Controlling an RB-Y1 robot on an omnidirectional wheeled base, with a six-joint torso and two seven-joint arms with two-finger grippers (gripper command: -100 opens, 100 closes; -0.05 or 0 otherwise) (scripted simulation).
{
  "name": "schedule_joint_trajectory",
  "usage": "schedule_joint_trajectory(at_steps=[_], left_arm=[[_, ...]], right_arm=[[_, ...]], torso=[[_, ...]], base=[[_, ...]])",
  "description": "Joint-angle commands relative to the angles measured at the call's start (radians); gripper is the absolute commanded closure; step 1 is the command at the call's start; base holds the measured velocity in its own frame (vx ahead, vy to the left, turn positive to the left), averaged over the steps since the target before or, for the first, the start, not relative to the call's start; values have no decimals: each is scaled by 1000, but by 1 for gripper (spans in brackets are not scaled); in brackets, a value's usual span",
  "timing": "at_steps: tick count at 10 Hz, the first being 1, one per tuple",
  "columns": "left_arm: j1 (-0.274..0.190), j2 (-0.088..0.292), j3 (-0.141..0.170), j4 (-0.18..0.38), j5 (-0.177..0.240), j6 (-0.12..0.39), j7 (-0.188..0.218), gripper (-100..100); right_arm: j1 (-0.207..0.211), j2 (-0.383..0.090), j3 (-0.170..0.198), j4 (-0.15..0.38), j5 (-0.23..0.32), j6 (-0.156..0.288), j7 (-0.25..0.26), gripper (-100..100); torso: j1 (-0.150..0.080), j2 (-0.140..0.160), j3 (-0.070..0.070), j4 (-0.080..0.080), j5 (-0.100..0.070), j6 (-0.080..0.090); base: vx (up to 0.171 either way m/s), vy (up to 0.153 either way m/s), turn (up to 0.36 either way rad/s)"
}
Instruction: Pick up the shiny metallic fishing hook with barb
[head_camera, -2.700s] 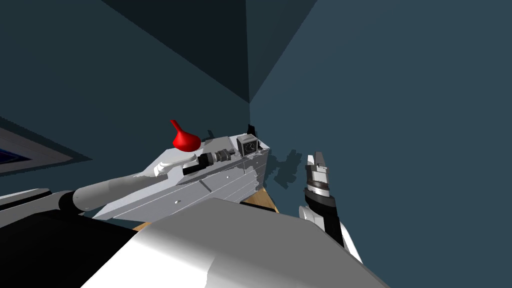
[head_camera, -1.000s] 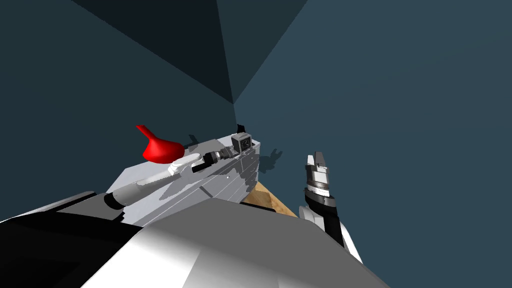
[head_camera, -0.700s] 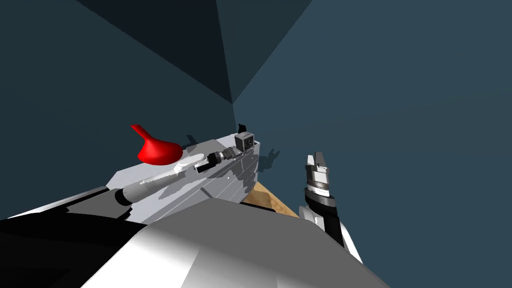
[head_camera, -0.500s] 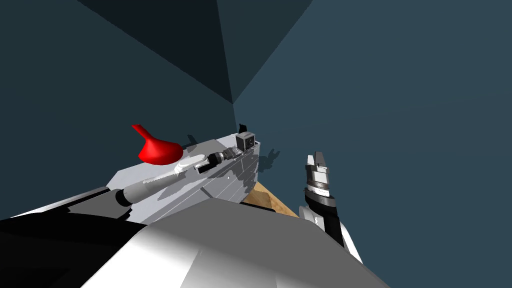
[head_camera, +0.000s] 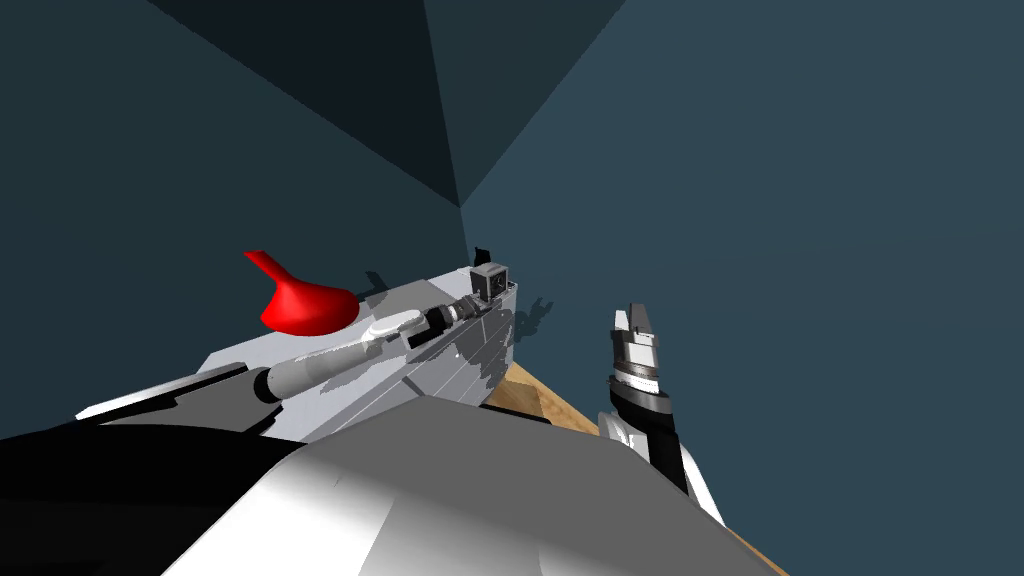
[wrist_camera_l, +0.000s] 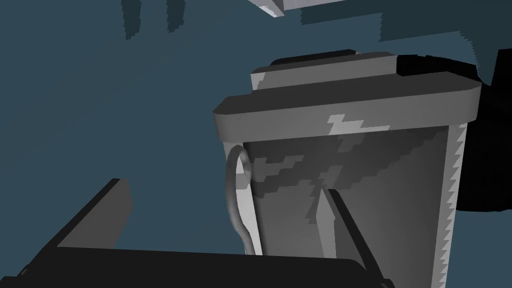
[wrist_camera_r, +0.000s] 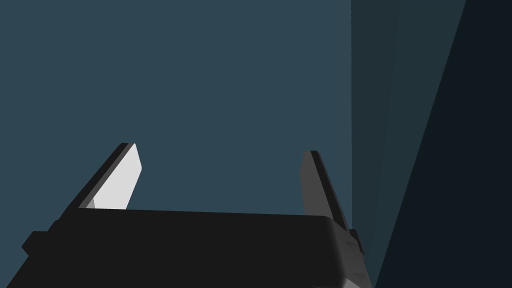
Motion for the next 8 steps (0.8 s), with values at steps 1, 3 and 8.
schedule_joint_trajectory(at_steps=[1,3,8], left_arm=[[-2,-3,-24,2,-2,50,-1,-100],[-2,-3,-24,2,-2,89,-1,-100],[-53,-34,3,99,-26,45,4,-100]], right_arm=[[0,0,0,0,0,0,0,0],[0,0,0,0,0,0,0,0],[0,0,0,0,0,0,0,0]], torso=[[0,0,0,0,0,0],[1,1,1,0,0,0],[2,6,3,2,0,2]], base=[[-3,4,-11],[-2,1,-5],[-57,5,-78]])
